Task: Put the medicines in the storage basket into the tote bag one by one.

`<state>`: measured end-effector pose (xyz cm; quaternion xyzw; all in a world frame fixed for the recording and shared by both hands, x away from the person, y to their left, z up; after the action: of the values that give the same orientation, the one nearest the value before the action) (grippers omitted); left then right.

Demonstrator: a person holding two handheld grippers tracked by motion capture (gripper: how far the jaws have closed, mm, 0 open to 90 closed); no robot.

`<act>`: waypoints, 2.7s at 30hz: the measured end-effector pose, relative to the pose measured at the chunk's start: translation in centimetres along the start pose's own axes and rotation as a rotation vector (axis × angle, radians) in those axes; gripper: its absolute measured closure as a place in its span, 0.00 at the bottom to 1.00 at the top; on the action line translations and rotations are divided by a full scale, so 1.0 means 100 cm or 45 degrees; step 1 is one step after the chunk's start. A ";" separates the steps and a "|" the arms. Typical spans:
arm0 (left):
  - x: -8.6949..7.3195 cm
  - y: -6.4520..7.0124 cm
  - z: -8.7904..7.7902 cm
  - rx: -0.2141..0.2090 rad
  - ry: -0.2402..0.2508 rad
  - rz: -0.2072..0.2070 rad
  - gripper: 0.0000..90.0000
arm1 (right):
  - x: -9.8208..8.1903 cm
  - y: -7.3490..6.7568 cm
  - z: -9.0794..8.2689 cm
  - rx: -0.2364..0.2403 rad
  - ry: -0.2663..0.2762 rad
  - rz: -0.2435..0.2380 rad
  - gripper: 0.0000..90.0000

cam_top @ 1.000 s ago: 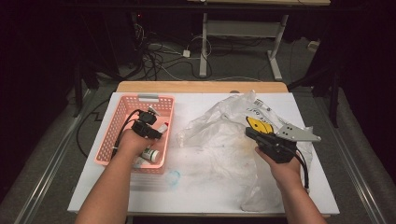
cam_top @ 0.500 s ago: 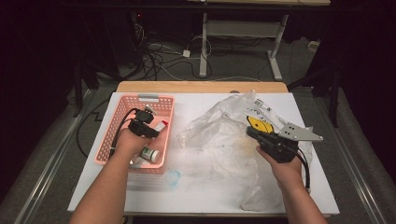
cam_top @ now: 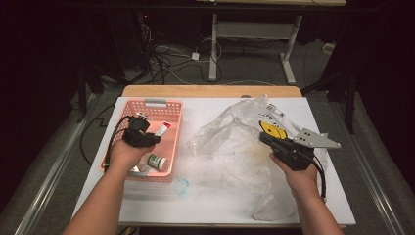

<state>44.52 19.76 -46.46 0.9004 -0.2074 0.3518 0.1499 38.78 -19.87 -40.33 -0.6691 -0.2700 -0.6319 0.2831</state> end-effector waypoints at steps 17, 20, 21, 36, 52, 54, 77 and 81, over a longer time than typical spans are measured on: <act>-0.012 0.014 -0.029 -0.025 0.195 -0.004 0.75 | 0.001 -0.003 0.000 0.011 0.000 -0.015 1.00; -0.016 0.020 -0.034 -0.027 0.241 0.012 0.75 | 0.001 -0.004 0.000 0.012 -0.004 -0.014 1.00; -0.017 0.022 -0.035 -0.026 0.251 0.018 0.75 | 0.000 -0.004 0.001 0.010 -0.008 -0.022 1.00; -0.029 0.040 -0.044 -0.038 0.412 0.053 0.75 | 0.001 -0.006 0.000 0.020 -0.013 -0.041 1.00; -0.033 0.049 -0.053 -0.098 0.486 0.044 0.75 | 0.000 -0.005 -0.001 0.027 -0.024 -0.049 1.00; -0.032 0.052 -0.055 -0.110 0.496 0.046 0.75 | 0.000 -0.005 -0.001 0.026 -0.022 -0.049 1.00; -0.018 0.108 -0.066 -0.287 0.568 0.118 0.75 | 0.003 -0.007 -0.001 0.021 -0.007 -0.034 1.00; -0.016 0.116 -0.070 -0.319 0.585 0.129 0.75 | 0.004 -0.008 0.001 0.017 -0.002 -0.025 1.00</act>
<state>33.90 12.99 -41.13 0.7597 -0.2545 0.5258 0.2856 38.27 -19.28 -39.94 -0.6650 -0.2809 -0.6323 0.2811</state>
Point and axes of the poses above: each handheld gripper's, and its own axes: z roughly forward along the jaws, x roughly out of its top, y roughly to its right, the point moved 6 cm from there along z, roughly forward along the jaws, and after that the axes turned 11 degrees about y, right-handed, at the moved point
